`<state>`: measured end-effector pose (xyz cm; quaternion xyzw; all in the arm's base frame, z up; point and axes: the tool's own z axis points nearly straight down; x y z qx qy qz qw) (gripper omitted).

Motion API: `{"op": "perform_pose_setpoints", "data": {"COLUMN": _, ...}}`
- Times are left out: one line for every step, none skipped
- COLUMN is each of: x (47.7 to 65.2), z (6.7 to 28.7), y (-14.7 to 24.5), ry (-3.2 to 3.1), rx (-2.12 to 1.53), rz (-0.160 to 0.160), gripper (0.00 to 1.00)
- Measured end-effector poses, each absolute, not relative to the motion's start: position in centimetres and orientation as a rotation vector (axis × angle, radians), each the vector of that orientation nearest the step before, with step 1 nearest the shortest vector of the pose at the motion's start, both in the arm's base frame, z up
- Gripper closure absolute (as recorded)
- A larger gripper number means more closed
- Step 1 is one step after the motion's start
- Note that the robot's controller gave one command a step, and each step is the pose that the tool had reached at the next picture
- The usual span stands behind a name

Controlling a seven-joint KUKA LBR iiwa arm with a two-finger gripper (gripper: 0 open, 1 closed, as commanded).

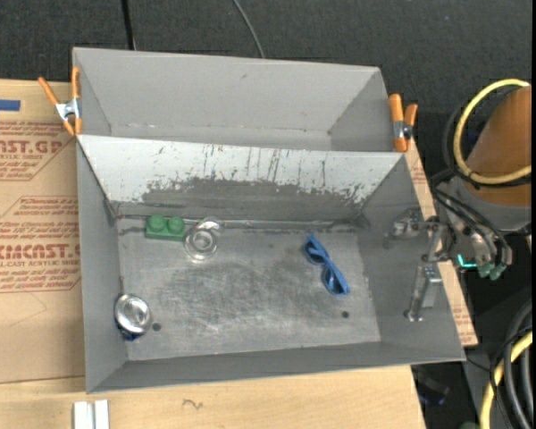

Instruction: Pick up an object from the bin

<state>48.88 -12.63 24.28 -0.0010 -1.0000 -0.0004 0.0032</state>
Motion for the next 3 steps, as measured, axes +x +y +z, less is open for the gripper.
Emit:
{"op": "perform_pose_setpoints", "data": {"x": 54.1, "z": 12.2, "y": -8.0, "ry": -3.137, "rx": 0.048, "rz": -0.004, "gripper": 0.00}}
{"op": "perform_pose_setpoints", "data": {"x": 58.2, "z": 7.2, "y": -7.7, "ry": -3.153, "rx": -0.114, "rz": 0.001, "gripper": 0.00}}
{"op": "perform_pose_setpoints", "data": {"x": 58.2, "z": 7.4, "y": -7.7, "ry": -3.154, "rx": -0.111, "rz": 0.002, "gripper": 1.00}}
